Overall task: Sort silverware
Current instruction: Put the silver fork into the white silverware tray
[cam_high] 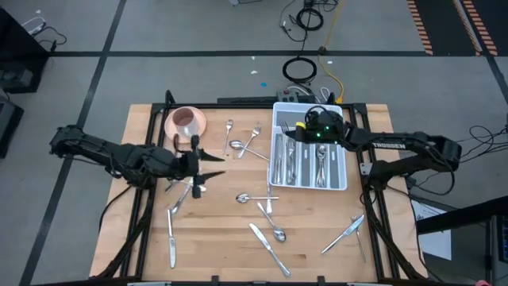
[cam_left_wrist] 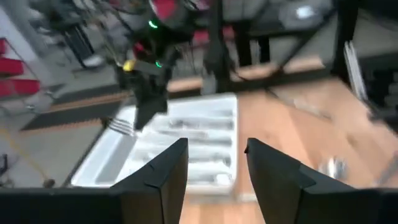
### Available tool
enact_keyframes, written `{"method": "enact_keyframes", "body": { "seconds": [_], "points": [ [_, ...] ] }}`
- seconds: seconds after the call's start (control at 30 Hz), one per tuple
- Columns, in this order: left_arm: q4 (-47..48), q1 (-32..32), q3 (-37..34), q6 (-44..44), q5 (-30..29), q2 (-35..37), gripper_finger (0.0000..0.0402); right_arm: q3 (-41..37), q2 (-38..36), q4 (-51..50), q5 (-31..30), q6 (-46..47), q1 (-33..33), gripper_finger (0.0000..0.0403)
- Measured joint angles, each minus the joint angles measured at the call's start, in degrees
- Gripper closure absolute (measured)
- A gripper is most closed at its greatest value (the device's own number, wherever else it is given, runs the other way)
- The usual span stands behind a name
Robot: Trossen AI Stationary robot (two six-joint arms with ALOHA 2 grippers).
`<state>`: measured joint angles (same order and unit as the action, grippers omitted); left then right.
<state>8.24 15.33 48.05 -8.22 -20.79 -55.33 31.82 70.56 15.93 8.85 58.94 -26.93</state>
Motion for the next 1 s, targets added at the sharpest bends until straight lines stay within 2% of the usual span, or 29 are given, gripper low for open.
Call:
{"method": "enact_keyframes", "body": {
  "seconds": [0.17,0.33,0.57,0.7,1.0],
  "points": [
    [6.19,-0.82,-0.07,0.44,-0.95,-2.79,0.0233,-4.26,0.03,3.35,0.14,-1.55,-0.01,0.0403],
    [1.25,-0.74,-0.07,0.58,-2.87,-5.83,0.0233,-10.60,0.05,10.64,0.58,0.17,-0.48,0.0403],
    [-8.13,-0.74,-0.04,7.63,-8.75,-7.93,0.0233,-19.89,0.07,27.29,-1.81,5.27,-2.43,0.0403],
    [-8.67,-1.06,-0.04,7.63,-11.63,-7.97,0.0233,-20.78,0.14,27.51,-4.49,5.08,-2.39,0.0403],
    [-8.73,-3.12,-0.04,7.75,-11.86,-7.97,0.0233,-20.75,0.28,27.37,-4.97,4.00,-2.63,0.0403]
  ]
}}
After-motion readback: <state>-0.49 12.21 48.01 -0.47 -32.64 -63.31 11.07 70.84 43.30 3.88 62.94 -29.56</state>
